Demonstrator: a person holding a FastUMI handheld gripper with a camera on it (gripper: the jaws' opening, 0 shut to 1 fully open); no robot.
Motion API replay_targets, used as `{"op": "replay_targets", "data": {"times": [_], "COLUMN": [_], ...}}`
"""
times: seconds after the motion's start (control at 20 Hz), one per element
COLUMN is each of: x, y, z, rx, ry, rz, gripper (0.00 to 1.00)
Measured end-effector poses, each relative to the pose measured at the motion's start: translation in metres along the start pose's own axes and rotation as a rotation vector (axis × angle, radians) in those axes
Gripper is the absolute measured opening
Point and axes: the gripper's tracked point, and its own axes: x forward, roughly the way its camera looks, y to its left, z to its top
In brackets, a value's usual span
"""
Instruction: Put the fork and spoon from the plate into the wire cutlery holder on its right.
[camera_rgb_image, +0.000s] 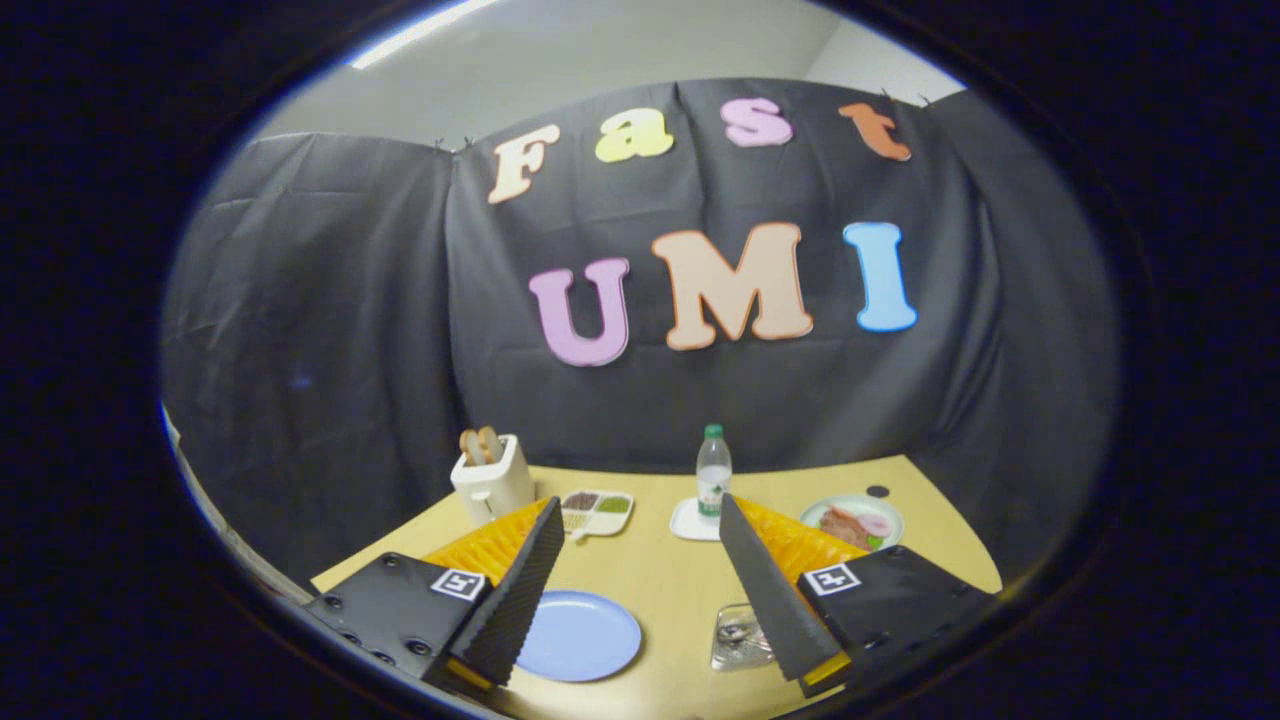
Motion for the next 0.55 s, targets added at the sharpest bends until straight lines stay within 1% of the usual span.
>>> {"op": "replay_targets", "data": {"times": [0.2,0.3,0.45,0.55], "x": [-0.005,-0.008,-0.013,-0.017], "y": [0.026,0.039,0.047,0.044], "z": [0.015,0.017,0.019,0.020], "rx": [-0.058,-0.065,-0.052,-0.040], "ry": [-0.092,-0.117,-0.157,-0.188], "rz": [-0.066,-0.081,-0.133,-0.189], "gripper": [0.99,0.99,0.99,0.99]}}
